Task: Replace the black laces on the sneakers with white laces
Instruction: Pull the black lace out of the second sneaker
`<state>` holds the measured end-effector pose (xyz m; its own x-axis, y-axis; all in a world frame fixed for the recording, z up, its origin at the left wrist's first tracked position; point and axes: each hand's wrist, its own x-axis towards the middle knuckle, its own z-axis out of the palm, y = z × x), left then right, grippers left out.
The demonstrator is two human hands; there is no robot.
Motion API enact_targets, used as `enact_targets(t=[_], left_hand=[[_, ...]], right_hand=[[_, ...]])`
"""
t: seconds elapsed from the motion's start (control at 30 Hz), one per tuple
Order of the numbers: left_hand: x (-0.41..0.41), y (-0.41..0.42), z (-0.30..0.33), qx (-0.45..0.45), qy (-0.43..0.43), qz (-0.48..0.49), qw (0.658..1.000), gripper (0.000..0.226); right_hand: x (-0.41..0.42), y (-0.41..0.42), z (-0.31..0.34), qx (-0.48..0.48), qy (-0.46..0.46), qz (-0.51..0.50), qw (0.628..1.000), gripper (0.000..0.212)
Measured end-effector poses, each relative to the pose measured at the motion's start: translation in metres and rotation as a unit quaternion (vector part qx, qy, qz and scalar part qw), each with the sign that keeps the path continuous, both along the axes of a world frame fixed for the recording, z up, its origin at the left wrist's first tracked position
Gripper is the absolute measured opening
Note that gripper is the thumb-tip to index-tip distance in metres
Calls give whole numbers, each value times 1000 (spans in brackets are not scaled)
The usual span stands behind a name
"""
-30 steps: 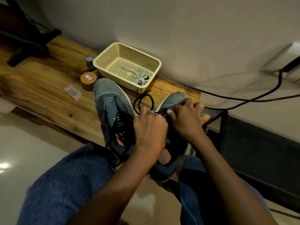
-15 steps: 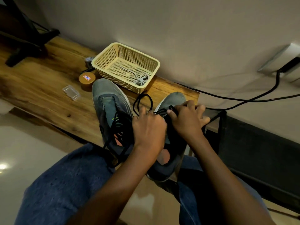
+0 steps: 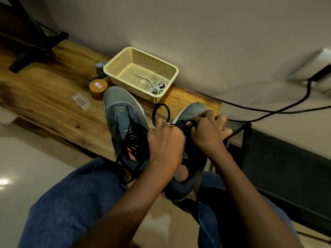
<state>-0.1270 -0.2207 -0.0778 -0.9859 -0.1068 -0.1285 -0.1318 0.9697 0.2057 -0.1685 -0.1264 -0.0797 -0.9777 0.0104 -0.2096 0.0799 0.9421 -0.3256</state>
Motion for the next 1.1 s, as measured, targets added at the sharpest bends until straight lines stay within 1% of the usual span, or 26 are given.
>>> enact_targets(t=[0.1,0.13,0.17,0.23,0.3,0.33,0.37,0.43,0.5,0.6,0.7,0.77,0.8,0.9,0.93,0.97,1.03,1.1], left_hand=[[1,-1,1,-2,2,3,1000,40],[1,0,1,-3,1,4,1000,40],[1,-1,1,-4,0,4,1000,40],[1,-1,1,0,-2,0,1000,39],[1,0,1,0,-6,-3,1000,39],[1,-1,0,-2,-6,-5,1000,38],[1,-1,0,-1,-5,-5,1000,38],[2,-1,0,1,-1,-3,1000,40],[2,0,0,2,7,1,1000,40],[2,1,0,11,18,6,1000,40],[1,1,0,13,12,10,1000,40],[0,1,-1,11,11,13,1000,41],[0,1,-2,11,10,14,1000,41],[0,1,-2,11,6,12,1000,41],[1,0,-2,10,4,10,1000,41],[1,0,-2,10,3,8,1000,41],[1,0,-1,9,-1,5,1000,40],[1,0,0,8,-7,3,1000,38]], right_hand=[[2,-1,5,-22,105,-51,993,26],[2,1,7,-28,129,-72,989,26],[2,1,8,-29,133,-80,987,26],[0,4,8,-14,90,-56,994,28],[0,4,2,-3,16,-22,1000,35],[0,3,0,-7,-6,-15,1000,36],[0,3,-2,-13,-2,-12,1000,32],[-1,5,0,-37,61,-32,997,24],[-1,6,5,-79,136,-79,984,19],[4,2,8,-153,188,-113,964,15],[9,-4,10,-249,256,-125,926,13],[9,-4,13,-276,286,-141,907,13],[8,-3,13,-269,285,-143,909,13],[4,3,8,-223,239,-126,937,9],[2,5,6,-206,209,-127,947,14],[0,7,4,-181,169,-125,961,23],[-2,10,0,-117,76,-94,986,36],[-2,10,-2,-72,14,-44,996,36]])
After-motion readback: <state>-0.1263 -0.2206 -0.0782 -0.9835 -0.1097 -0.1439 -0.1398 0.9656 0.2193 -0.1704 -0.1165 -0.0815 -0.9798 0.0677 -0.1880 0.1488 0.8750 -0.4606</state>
